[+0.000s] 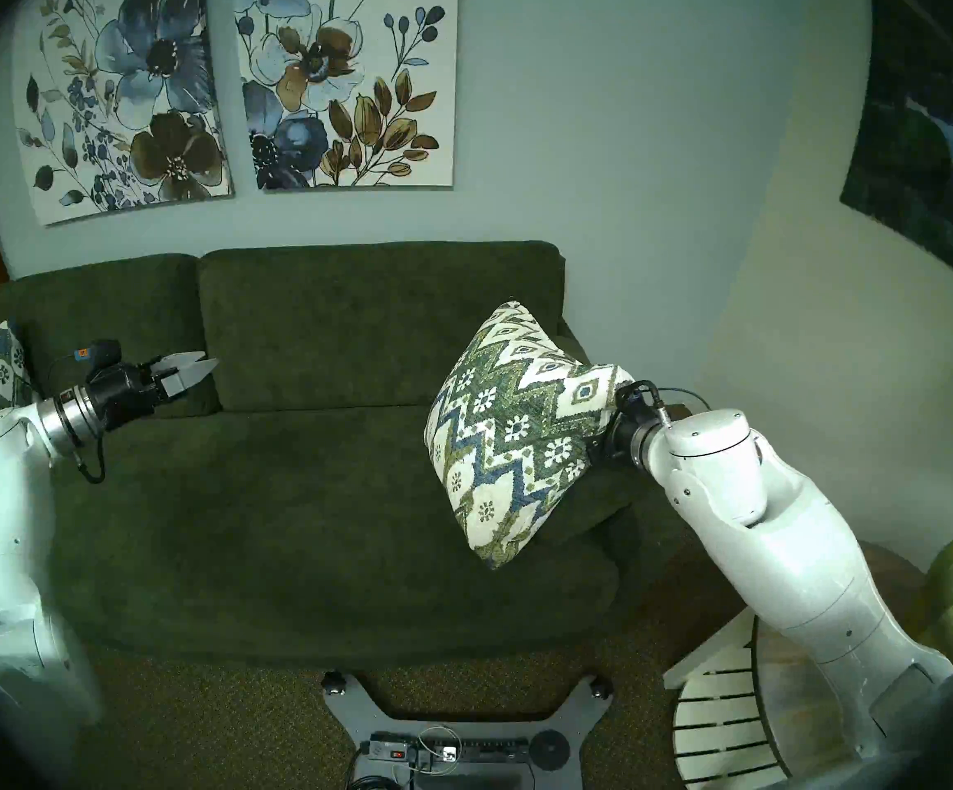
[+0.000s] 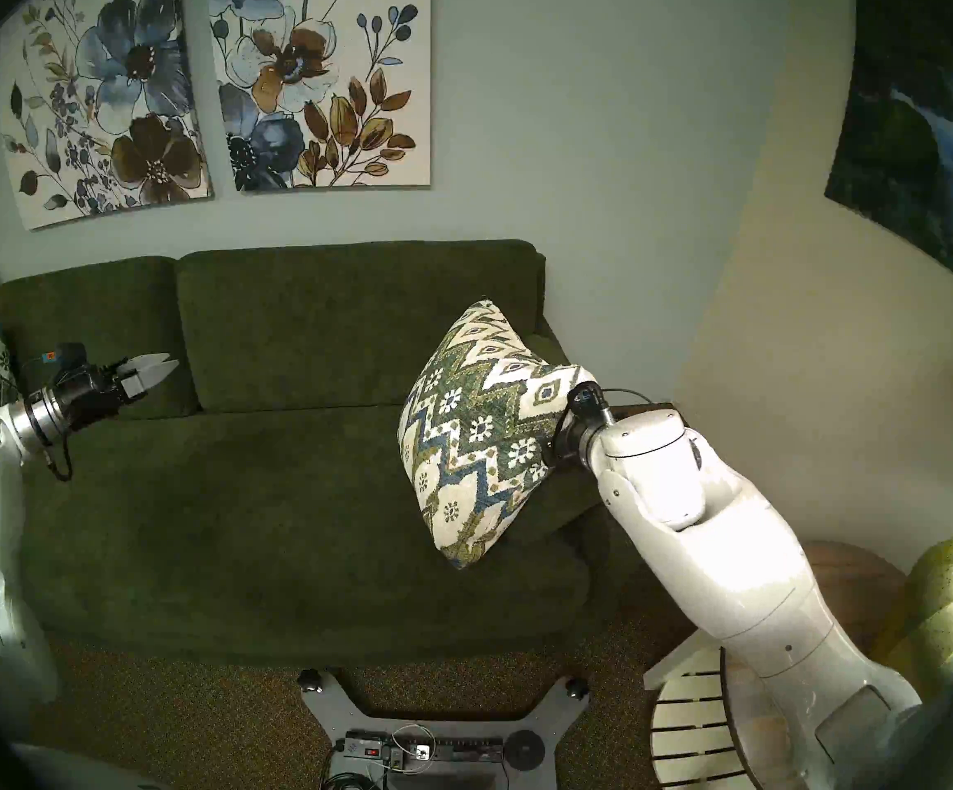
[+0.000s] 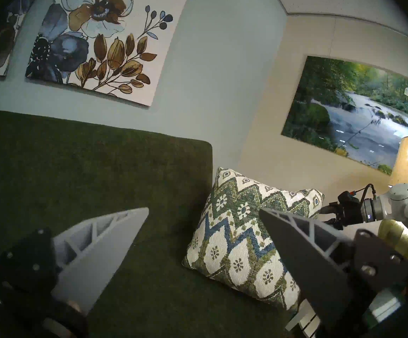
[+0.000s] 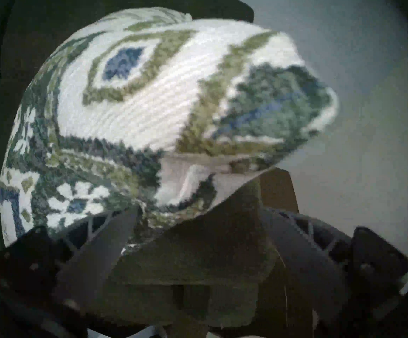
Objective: Fix throw pillow on sofa
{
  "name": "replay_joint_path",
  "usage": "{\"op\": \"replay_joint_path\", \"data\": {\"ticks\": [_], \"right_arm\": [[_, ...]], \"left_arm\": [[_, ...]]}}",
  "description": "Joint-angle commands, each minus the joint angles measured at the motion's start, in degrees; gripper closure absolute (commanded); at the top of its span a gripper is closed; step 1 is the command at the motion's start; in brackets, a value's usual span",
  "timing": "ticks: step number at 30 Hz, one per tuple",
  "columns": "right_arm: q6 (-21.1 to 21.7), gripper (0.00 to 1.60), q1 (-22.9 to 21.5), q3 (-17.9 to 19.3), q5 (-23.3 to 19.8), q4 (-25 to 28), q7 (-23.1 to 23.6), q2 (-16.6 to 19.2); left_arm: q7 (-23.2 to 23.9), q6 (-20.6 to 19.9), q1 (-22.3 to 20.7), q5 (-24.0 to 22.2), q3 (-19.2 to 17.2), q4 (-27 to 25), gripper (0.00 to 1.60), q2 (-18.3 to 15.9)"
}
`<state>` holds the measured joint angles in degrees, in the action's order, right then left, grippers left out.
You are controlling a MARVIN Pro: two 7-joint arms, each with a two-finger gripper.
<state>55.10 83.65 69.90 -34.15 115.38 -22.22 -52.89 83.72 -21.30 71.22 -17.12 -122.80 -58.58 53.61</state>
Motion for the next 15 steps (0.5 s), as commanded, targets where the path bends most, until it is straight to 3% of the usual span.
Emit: {"op": "replay_joint_path", "data": {"ticks": [1,15], "right_arm": [[-0.10,0.00,2.35,4.71,-0.73,7.16,-1.01,4.20],[-0.10,0.00,7.98,12.83,-3.87,18.52,-0.89,8.31]], "left_arm": [[0.56,0.03,-0.64,-0.45,-0.16,-0.41,0.00,-0.25],[0.54,0.19,-0.55,-0.32,-0.16,-0.38,0.00,-0.25]]}}
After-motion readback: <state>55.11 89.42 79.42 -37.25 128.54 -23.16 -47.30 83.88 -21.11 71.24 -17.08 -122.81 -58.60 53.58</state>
